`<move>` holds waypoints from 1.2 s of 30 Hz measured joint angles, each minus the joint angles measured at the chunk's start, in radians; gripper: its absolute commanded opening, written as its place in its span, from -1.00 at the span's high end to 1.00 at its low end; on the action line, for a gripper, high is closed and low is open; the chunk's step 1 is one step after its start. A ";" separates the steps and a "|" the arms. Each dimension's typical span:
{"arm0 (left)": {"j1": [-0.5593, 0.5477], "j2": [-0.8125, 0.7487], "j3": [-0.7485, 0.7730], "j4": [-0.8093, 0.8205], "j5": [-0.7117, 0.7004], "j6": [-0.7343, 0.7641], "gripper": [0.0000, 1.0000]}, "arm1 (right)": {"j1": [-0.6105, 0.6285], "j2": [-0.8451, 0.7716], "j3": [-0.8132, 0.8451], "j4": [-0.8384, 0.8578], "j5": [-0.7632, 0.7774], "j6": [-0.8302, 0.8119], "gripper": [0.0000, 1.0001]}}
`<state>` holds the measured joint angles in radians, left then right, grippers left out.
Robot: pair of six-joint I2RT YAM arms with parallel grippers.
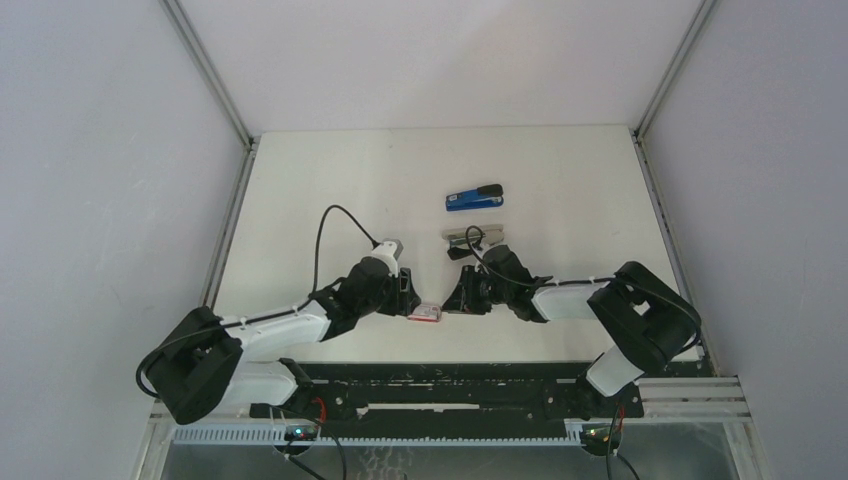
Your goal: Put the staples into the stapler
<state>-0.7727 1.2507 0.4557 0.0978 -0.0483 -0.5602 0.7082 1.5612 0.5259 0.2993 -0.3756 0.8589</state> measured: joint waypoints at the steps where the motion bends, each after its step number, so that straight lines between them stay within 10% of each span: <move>1: 0.000 0.001 -0.004 0.009 0.008 -0.009 -0.14 | 0.002 0.010 0.002 0.006 -0.001 0.005 0.52; 26: 0.001 0.065 -0.079 0.164 0.177 -0.137 -0.13 | 0.030 0.082 0.005 0.079 -0.024 0.051 1.00; 36: -0.048 -0.071 -0.084 0.072 0.104 0.012 -0.66 | -0.076 0.027 0.047 -0.096 -0.113 -0.147 1.00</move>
<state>-0.8204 1.1793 0.3721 0.1703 0.0559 -0.5484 0.6323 1.5879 0.5732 0.2031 -0.4885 0.7120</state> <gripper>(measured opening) 0.799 0.002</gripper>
